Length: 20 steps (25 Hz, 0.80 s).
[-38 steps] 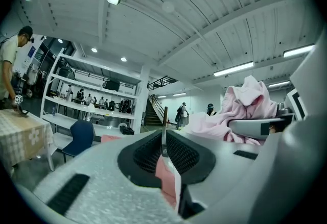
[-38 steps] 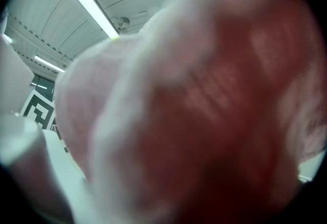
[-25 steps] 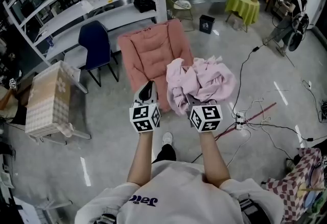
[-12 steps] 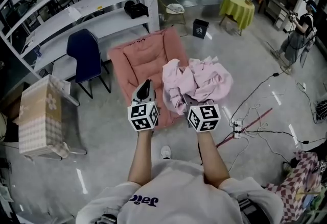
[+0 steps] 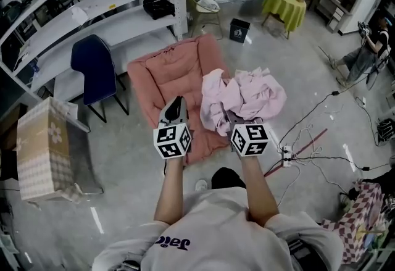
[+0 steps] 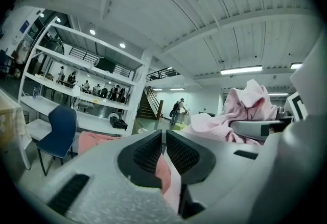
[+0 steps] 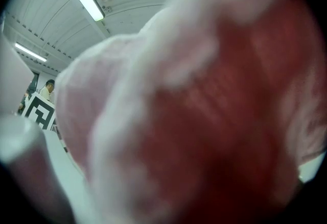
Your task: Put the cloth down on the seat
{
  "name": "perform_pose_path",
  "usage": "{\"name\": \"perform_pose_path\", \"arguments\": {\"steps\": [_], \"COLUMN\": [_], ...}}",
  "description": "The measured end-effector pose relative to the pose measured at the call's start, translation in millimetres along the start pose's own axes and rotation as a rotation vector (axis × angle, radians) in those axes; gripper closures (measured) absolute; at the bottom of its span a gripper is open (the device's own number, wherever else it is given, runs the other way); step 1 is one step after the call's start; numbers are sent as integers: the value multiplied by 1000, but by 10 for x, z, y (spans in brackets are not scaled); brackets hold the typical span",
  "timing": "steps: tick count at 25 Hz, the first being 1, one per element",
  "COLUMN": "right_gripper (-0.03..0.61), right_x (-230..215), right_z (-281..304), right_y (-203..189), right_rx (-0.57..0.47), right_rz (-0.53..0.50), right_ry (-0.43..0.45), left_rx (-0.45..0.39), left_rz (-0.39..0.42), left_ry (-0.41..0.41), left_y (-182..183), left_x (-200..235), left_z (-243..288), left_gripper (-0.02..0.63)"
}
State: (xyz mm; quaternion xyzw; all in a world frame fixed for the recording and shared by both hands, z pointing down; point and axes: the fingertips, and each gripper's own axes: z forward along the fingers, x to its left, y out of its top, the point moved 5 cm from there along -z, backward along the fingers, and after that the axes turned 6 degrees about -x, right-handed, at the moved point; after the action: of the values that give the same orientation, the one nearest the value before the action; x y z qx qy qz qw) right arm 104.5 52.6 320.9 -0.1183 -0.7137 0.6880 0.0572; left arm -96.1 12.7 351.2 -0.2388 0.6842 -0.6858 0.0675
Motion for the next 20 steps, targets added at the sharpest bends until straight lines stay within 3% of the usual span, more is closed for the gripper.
{"name": "perform_pose_path", "arguments": {"steps": [12, 20], "right_gripper": [302, 301], "right_x": [-508, -743], "right_z": [934, 1660], "right_y": [-610, -1302], "right_rx": [123, 325], "right_rz": [38, 2], "right_ry": [29, 82], "left_rx": [117, 218], "left_rz": [3, -22], "left_ry": [20, 56], "left_y": [-566, -964], "left_x": [243, 543], "left_z": [861, 1490], "left_gripper": [577, 577]}}
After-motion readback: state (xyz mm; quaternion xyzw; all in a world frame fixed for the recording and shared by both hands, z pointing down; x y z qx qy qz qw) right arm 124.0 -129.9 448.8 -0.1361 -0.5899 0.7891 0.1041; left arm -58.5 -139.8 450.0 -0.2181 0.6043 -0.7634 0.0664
